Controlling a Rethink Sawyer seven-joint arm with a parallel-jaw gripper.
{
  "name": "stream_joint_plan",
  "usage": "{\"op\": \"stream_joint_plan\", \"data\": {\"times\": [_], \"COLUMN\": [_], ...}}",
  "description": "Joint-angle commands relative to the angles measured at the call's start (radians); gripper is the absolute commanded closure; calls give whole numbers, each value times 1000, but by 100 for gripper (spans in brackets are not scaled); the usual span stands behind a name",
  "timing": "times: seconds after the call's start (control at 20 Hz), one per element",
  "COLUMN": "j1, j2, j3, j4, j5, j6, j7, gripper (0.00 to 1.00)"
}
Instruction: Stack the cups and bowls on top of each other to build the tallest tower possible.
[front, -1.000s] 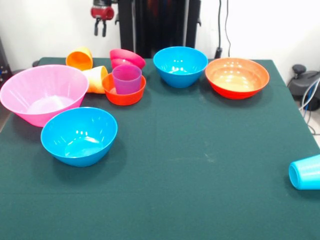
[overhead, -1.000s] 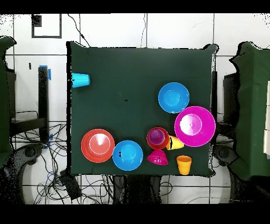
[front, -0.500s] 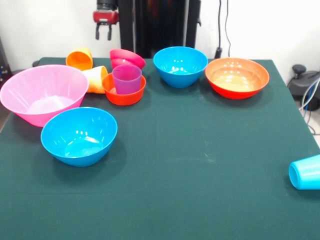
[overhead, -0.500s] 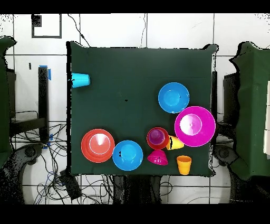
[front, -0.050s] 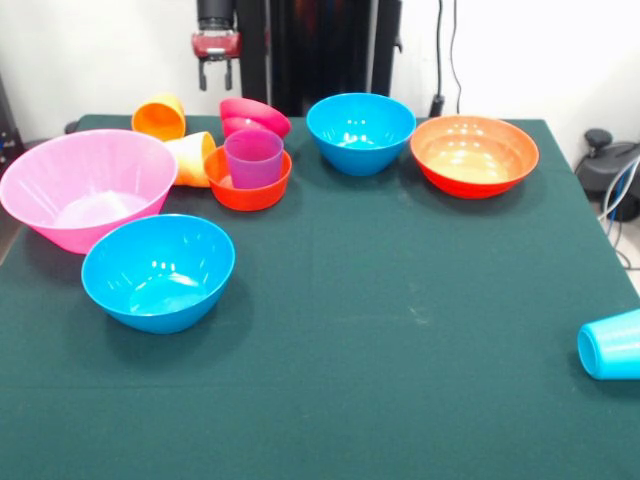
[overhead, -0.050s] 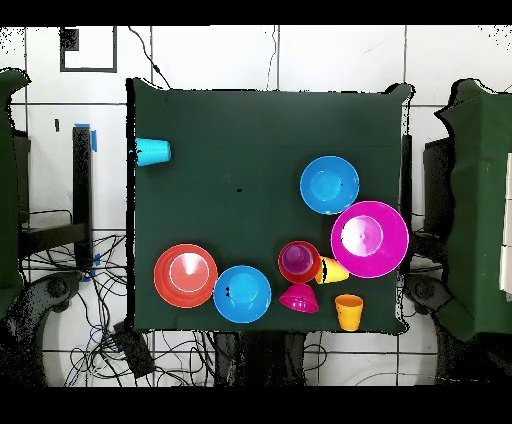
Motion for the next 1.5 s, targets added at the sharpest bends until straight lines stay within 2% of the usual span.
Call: {"op": "stream_joint_plan", "data": {"times": [0.05,0.35,0.6,0.75,1.05,1.25,1.5], "j1": [36,21,-30,-54,-179,-240,-324], "j2": [110,155,176,204,253,297,319], "j3": [96,76,65,54,15,-22,-74], "j4": [-165,-230,-243,-289,-434,-528,-593], "j5": [-26,-73,-105,-138,-187,-222,-229], "j6": [161,202,214,243,298,335,334], "j7": [-330,-347,-382,-377,-366,-343,-321], "gripper": [0,0,0,0,0,0,0]}}
